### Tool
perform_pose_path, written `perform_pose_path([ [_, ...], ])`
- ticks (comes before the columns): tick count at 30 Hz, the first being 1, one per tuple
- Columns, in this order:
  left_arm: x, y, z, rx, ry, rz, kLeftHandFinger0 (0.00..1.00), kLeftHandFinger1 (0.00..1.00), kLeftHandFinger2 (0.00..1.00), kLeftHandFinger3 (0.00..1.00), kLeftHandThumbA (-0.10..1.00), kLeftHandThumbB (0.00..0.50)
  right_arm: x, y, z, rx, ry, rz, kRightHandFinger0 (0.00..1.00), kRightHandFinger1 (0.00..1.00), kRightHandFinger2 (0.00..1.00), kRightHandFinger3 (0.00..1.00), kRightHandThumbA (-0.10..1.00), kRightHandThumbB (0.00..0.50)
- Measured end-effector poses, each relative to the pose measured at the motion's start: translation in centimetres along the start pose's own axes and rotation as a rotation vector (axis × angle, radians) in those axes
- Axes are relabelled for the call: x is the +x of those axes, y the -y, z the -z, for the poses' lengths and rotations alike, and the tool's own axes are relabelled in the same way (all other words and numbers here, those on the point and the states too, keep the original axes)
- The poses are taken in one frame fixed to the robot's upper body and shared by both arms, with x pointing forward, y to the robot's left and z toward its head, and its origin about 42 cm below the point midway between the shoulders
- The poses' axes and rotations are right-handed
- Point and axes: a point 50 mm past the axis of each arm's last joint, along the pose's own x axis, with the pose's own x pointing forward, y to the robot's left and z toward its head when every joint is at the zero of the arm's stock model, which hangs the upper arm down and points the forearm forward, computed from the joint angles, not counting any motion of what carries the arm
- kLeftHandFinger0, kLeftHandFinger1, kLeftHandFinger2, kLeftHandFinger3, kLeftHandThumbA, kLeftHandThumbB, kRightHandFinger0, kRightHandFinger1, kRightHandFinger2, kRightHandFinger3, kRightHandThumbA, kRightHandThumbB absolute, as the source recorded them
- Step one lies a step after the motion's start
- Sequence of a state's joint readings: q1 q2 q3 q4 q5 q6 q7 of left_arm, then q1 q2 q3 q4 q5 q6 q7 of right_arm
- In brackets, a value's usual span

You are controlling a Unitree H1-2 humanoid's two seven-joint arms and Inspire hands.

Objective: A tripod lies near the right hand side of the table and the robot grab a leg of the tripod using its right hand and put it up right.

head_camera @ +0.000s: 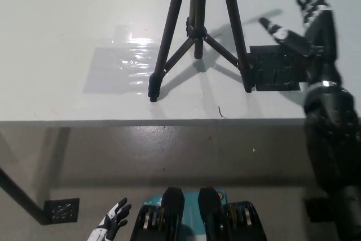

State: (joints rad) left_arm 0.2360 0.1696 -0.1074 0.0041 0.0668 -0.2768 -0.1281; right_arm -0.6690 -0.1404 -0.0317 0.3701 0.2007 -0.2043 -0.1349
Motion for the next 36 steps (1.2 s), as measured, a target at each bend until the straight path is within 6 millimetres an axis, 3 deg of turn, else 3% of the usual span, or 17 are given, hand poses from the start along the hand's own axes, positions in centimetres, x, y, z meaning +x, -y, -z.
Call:
perform_pose_path([
  [2,0.0,0.0,0.0,-0.001,-0.003,0.0,1.0,1.0,1.0,1.0,1.0,0.386,-1.5,1.2,-0.5,-0.007,0.017,0.005,1.0,1.0,1.0,1.0,0.97,0.5],
  [6,0.0,0.0,0.0,-0.001,-0.006,0.0,1.0,1.0,1.0,1.0,1.0,0.382,-5.0,3.3,-0.7,-0.026,0.02,0.017,1.0,1.0,1.0,1.0,0.73,0.5],
  [10,0.0,0.0,0.0,-0.001,-0.007,0.001,1.0,1.0,1.0,1.0,1.0,0.374,-10.2,4.8,-0.6,-0.046,-0.005,0.021,1.0,1.0,1.0,1.0,0.89,0.463],
  [11,0.0,0.0,0.0,-0.001,-0.007,0.001,1.0,1.0,1.0,1.0,1.0,0.371,-11.4,5.0,-0.5,-0.048,-0.016,0.021,1.0,1.0,1.0,1.0,0.87,0.438],
  [12,0.1,0.0,0.0,-0.001,-0.006,0.001,1.0,1.0,1.0,1.0,1.0,0.369,-12.6,5.0,-0.6,-0.048,-0.018,0.015,1.0,1.0,1.0,1.0,0.86,0.478],
  [15,0.1,0.0,0.1,-0.001,-0.007,0.001,1.0,1.0,1.0,1.0,1.0,0.359,-16.8,4.4,-1.0,-0.04,-0.043,-0.029,1.0,1.0,1.0,1.0,1.0,0.5],
  [18,0.1,0.0,0.1,-0.002,-0.008,0.002,1.0,1.0,1.0,1.0,1.0,0.363,-21.2,2.9,-1.9,-0.019,-0.069,-0.099,1.0,1.0,1.0,1.0,1.0,0.408],
  [20,0.1,0.0,0.1,-0.002,-0.008,0.002,1.0,1.0,1.0,1.0,1.0,0.359,-23.3,2.2,-2.4,-0.008,-0.078,-0.136,1.0,1.0,1.0,1.0,1.0,0.456],
  [21,0.1,0.0,0.1,-0.003,-0.007,0.001,1.0,1.0,1.0,1.0,1.0,0.359,-26.2,1.2,-3.1,0.011,-0.094,-0.185,1.0,1.0,1.0,1.0,1.0,0.381],
  [22,0.0,0.0,0.1,-0.004,-0.007,0.0,1.0,1.0,1.0,1.0,1.0,0.359,-27.9,0.5,-3.5,0.022,-0.104,-0.213,1.0,1.0,1.0,1.0,1.0,0.36],
  [24,-0.1,0.0,0.2,-0.005,-0.008,0.0,1.0,1.0,1.0,1.0,1.0,0.352,-30.2,-0.1,-3.1,0.023,-0.141,-0.229,1.0,1.0,1.0,1.0,1.0,0.394],
  [26,0.0,-0.1,0.1,-0.005,-0.004,-0.001,1.0,1.0,1.0,1.0,1.0,0.352,-31.8,-0.2,-1.4,0.003,-0.193,-0.23,1.0,1.0,1.0,1.0,1.0,0.466],
  [27,0.0,-0.1,0.1,-0.004,-0.001,-0.001,1.0,1.0,1.0,1.0,1.0,0.351,-32.2,-0.1,-0.4,-0.008,-0.219,-0.227,1.0,1.0,1.0,1.0,1.0,0.397],
  [28,0.2,-0.2,0.0,-0.003,0.006,-0.001,1.0,1.0,1.0,1.0,1.0,0.358,-32.6,0.1,0.9,-0.023,-0.255,-0.222,1.0,1.0,1.0,1.0,1.0,0.456],
  [30,0.3,-0.3,-0.1,-0.002,0.014,-0.001,1.0,1.0,1.0,1.0,1.0,0.36,-32.9,0.3,2.9,-0.04,-0.299,-0.214,1.0,1.0,1.0,1.0,1.0,0.46],
  [32,0.3,-0.3,-0.1,-0.003,0.02,-0.002,1.0,1.0,1.0,1.0,1.0,0.356,-33.1,0.8,5.2,-0.052,-0.357,-0.193,1.0,1.0,1.0,1.0,1.0,0.39],
  [36,0.3,-0.4,-0.2,-0.003,0.028,-0.005,1.0,1.0,1.0,1.0,1.0,0.352,-32.6,1.0,7.2,-0.042,-0.393,-0.169,1.0,1.0,1.0,1.0,1.0,0.39],
])
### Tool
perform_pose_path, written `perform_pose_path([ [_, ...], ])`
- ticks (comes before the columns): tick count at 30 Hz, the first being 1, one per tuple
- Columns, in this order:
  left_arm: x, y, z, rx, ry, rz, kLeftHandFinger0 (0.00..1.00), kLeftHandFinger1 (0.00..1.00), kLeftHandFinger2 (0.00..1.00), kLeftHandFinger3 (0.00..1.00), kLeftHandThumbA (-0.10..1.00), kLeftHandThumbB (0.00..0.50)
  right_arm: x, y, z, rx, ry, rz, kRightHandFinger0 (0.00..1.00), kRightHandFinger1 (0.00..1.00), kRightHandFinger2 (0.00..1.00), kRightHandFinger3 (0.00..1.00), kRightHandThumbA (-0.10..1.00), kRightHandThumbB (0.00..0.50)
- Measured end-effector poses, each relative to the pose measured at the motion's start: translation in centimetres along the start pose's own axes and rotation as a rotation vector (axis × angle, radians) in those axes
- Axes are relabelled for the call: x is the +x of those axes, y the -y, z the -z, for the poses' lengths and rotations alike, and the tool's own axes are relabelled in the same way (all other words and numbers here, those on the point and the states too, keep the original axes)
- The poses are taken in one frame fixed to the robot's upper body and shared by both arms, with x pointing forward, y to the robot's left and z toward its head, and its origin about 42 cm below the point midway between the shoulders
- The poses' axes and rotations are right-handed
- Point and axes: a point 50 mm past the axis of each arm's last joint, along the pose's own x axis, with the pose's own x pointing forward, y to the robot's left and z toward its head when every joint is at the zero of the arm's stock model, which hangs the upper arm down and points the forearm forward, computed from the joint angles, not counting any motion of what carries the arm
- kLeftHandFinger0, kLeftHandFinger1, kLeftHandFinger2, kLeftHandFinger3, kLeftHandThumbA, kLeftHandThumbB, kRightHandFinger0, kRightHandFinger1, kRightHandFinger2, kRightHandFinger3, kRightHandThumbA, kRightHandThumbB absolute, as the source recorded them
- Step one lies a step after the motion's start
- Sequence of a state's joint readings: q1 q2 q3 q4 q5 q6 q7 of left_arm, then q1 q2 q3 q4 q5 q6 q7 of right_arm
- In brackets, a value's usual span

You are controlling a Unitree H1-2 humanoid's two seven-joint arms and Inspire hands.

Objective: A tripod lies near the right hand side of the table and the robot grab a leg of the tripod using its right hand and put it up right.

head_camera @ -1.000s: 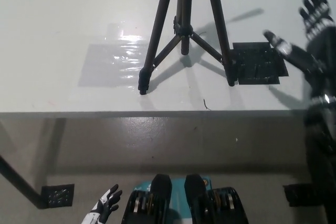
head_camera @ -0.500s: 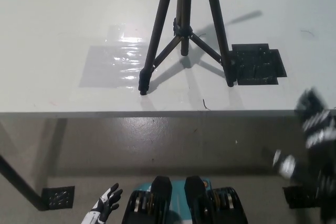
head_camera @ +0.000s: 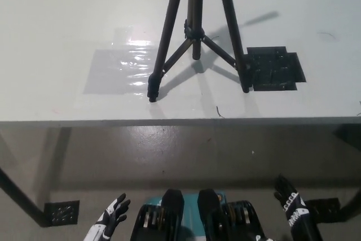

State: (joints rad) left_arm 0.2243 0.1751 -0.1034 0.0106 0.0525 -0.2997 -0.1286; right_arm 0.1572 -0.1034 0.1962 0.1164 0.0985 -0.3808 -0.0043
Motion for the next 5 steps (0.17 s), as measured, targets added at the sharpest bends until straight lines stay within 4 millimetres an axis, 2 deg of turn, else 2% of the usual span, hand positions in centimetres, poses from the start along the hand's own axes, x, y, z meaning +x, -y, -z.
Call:
perform_pose_path([
  [3,0.41,-0.14,-0.16,0.002,0.011,-0.002,1.0,1.0,1.0,1.0,1.0,0.374,0.86,0.11,0.31,0.008,0.001,-0.005,1.0,1.0,1.0,1.0,1.0,0.383],
  [5,0.63,-0.19,-0.26,0.003,0.017,-0.002,1.0,1.0,1.0,1.0,1.0,0.376,1.14,0.36,0.41,0.01,0.004,-0.002,1.0,1.0,1.0,1.0,1.0,0.398],
])
